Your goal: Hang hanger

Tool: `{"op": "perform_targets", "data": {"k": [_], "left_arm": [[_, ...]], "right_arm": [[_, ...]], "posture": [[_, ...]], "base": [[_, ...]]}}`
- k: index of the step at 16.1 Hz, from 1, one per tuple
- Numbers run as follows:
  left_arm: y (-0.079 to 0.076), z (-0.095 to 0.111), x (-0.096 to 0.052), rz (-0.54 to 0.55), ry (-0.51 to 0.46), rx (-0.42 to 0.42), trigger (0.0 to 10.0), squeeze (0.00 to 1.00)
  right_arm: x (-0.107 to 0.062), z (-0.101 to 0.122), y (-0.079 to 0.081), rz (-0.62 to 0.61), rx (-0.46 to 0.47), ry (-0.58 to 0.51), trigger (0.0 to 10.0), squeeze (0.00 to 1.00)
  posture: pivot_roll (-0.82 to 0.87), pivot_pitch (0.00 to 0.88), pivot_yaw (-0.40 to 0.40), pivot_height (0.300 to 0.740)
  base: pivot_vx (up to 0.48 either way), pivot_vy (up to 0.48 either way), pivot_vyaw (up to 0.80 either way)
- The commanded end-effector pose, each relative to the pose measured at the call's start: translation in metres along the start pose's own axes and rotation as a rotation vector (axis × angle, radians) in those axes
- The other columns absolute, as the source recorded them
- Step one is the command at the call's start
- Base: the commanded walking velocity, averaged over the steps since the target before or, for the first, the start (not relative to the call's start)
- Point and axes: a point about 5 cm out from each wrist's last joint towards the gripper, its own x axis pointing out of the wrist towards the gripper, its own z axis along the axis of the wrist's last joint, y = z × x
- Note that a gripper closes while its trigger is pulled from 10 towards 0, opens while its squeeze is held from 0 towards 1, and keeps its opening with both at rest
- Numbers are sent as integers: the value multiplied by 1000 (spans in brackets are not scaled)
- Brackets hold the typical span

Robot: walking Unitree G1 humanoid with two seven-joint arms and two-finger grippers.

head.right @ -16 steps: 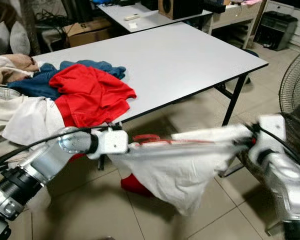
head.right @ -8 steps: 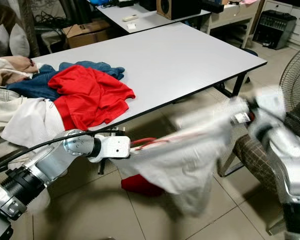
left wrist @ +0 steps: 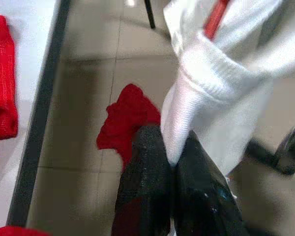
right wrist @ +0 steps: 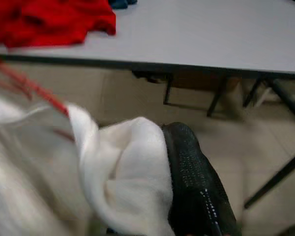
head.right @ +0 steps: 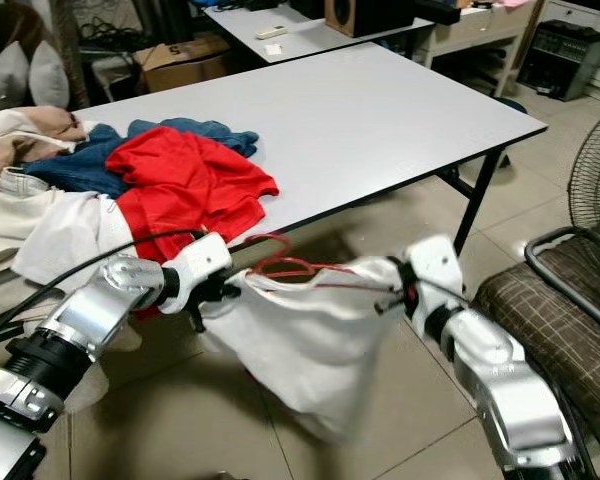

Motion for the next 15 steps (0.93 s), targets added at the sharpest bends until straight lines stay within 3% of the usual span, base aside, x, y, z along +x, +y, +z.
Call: {"op": "perform_targets", "data": {"k": [1,4,8,9,10,12,15], "left_arm": [[18,11,-13,77,-62,-60,0,0],[23,8,-16,125,-73,-86,0,0],[28,8,-19,188,-90,-130,0,0],[24,6,-17,161,-85,-94,0,0],[11,5,-14,91,-77,-5,0,0],[0,3,-10,39,-56,46,0,0],[-6,5,-4,24,-60,27,0,0]], "right_arm": [[-2,-15,14,24,-25,43,0,0],[-6,-20,19,-40,-33,31,0,0],[-14,2,-7,-250,-103,-111,0,0],[-16,4,-13,-279,-104,-123,0,0],[-19,12,-28,-337,-123,-145,0,0],[-19,23,-34,-328,-112,-190,0,0],[-14,31,-13,-111,-110,-221,0,0]], "posture": [[-13,20,92,740],[-14,21,94,740],[-19,19,101,740],[-19,18,104,740],[-19,18,105,740],[-20,17,105,740],[-20,13,104,740]], "base": [[0,0,0],[0,0,0],[0,0,0],[0,0,0],[0,0,0],[0,0,0],[0,0,0]]}}
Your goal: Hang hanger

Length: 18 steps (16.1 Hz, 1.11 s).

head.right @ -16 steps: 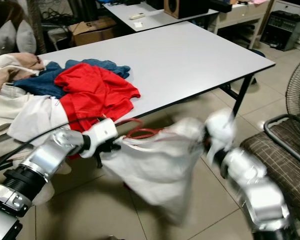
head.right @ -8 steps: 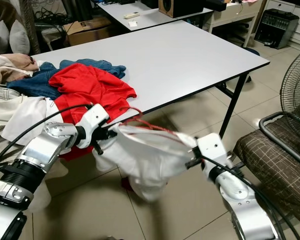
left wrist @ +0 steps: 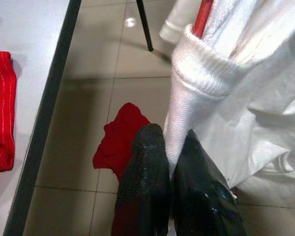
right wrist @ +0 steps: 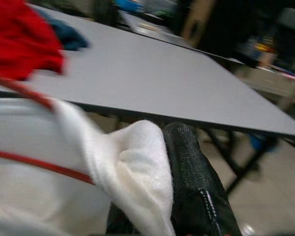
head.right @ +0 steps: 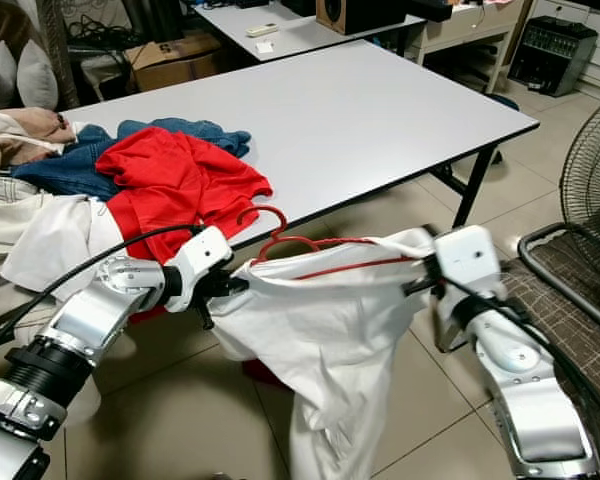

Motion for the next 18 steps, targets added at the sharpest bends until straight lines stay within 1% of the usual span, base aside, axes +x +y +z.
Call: {"op": "perform_targets", "data": {"k": [1,2,3,4,5,6,7,8,9,11,12,14,15,16,17,18], "left_arm": [[0,3,-1,2,6,22,0,0],[-4,2,1,-25,37,57,0,0],[-6,1,1,-35,52,71,0,0],[-6,-2,2,-34,75,83,0,0],[-4,-2,3,-16,66,57,0,0],[-1,3,3,7,37,12,0,0],[3,8,3,27,-9,-44,0,0],[5,14,2,37,-52,-88,0,0],[8,18,0,42,-78,-102,0,0],[12,22,-4,40,-117,-95,0,0],[14,23,-7,32,-118,-68,0,0],[14,22,-9,8,-109,-22,0,0],[11,19,-11,-35,-85,42,0,0],[11,17,-11,-44,-71,51,0,0],[11,17,-11,-44,-71,51,0,0],[14,16,-11,-25,-66,28,0,0]], "right_arm": [[1,12,13,85,4,-56,196,0],[6,21,22,136,-9,-85,392,0],[8,24,24,150,-22,-93,392,0],[11,30,25,154,-11,-104,2157,0],[11,29,27,173,11,-82,5647,0],[7,21,36,243,20,-33,10000,0],[0,11,47,313,32,14,10000,1000],[-6,0,52,341,36,53,10000,1000],[-10,-9,54,348,23,84,10000,1000],[-16,-19,51,334,26,128,10000,1000],[-20,-22,47,325,24,147,10000,1000],[-23,-23,35,271,21,157,10000,1000],[-24,-18,11,157,48,122,10000,1000],[-25,-12,-4,120,59,92,10000,1000],[-25,-12,-4,120,59,92,10000,1000],[-30,-9,-10,173,30,93,10000,1000]], "posture": [[-20,13,104,740],[-17,14,104,740],[-17,14,104,740],[-16,14,102,740],[-16,14,102,740],[-18,13,100,740],[-21,13,100,740],[-21,13,100,740],[-21,13,100,740],[-21,13,100,740],[-21,13,100,740],[-31,4,102,740],[-32,1,102,740],[-37,0,105,740],[-37,0,105,740],[-41,0,106,740]], "base": [[0,0,0],[0,0,0],[0,0,0],[0,0,0],[0,0,0],[0,0,0],[0,0,0],[0,0,0],[0,0,0],[0,0,0],[0,0,0],[0,0,0],[0,0,0],[0,0,0],[0,0,0],[0,0,0]]}}
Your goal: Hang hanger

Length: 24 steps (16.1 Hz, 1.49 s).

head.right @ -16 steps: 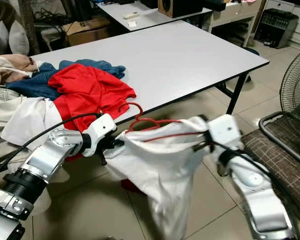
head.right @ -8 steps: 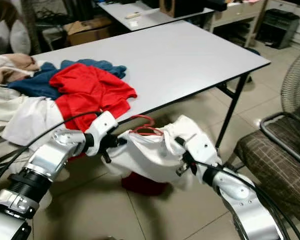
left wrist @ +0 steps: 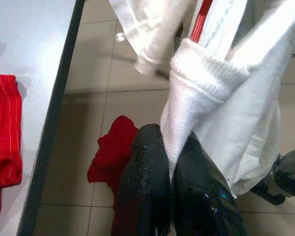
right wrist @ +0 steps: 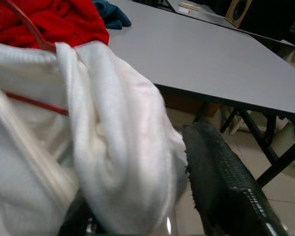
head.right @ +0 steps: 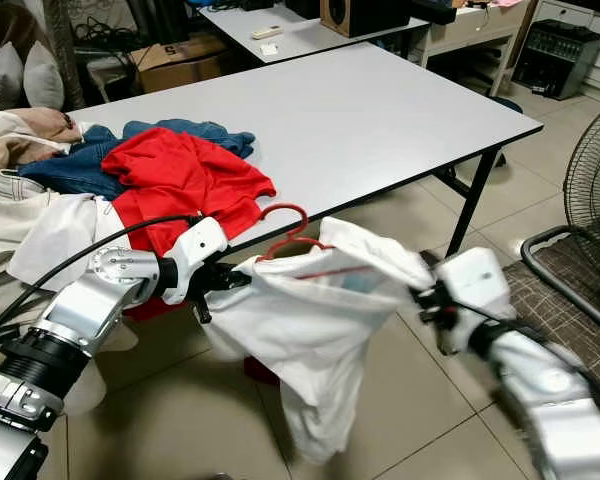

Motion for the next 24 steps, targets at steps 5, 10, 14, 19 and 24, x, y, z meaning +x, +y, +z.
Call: {"op": "perform_targets", "data": {"k": [5,10,14,19,24], "left_arm": [[18,5,-5,80,18,0,0,0],[14,13,-7,7,1,114,0,0],[0,24,-11,-173,11,248,0,0],[-14,46,-12,-333,38,373,0,0],[-19,59,-15,-360,45,436,0,0]], "right_arm": [[-26,4,39,494,-71,80,10000,1000],[-25,29,-6,294,-142,9,10000,1000],[-35,65,-28,480,-78,-115,10000,1000],[-31,65,-38,733,-255,56,10000,0],[-15,62,-38,826,-226,64,6706,0]], "posture": [[-43,0,104,740],[-41,0,101,740],[-42,0,98,740],[-34,0,84,740],[-20,0,70,740]], "base": [[0,0,0],[0,0,0],[0,0,0],[0,0,0],[0,0,0]]}}
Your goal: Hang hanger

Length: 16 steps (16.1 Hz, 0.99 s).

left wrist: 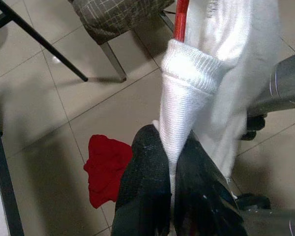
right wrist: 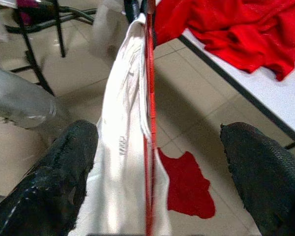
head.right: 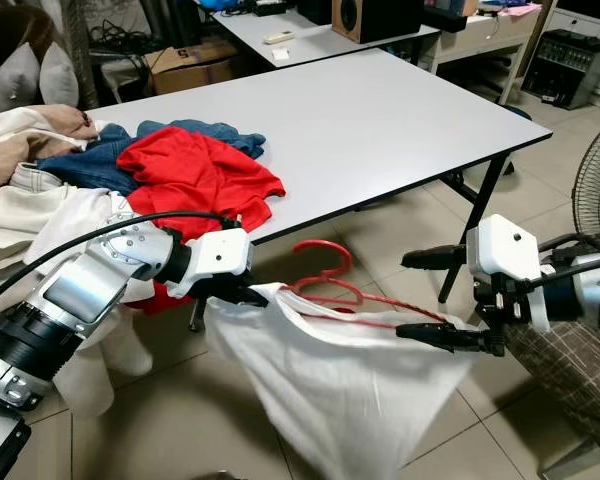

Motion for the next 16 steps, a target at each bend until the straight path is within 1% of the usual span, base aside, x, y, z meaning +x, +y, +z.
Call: {"op": "perform_targets", "data": {"k": [1,2,3,4,6,9,13,16], "left_arm": [[3,9,-5,10,10,34,0,0],[2,10,-3,3,12,36,0,0],[1,10,0,-7,16,42,0,0],[0,11,0,-8,16,43,0,0],[0,13,2,-8,13,45,0,0],[1,15,3,-5,12,44,0,0],[1,18,5,-14,7,44,0,0],[2,19,4,-8,8,34,0,0]], "right_arm": [[5,6,-1,52,5,-48,0,0],[9,10,-3,80,19,-80,353,0],[16,11,-7,88,27,-103,0,0],[17,11,-7,95,30,-103,0,0],[26,8,-7,128,48,-89,0,0],[35,0,-12,120,74,-27,0,0],[51,-1,-20,99,81,-30,0,0],[55,0,-22,109,86,-36,0,0]], "posture": [[-13,0,65,740],[-13,0,66,740],[-13,0,67,740],[-13,0,67,740],[-16,0,68,740],[-18,0,72,740],[-17,0,78,740],[-16,0,76,740]], "base": [[0,0,0],[0,0,0],[0,0,0],[0,0,0],[0,0,0],[0,0,0],[0,0,0],[0,0,0]]}}
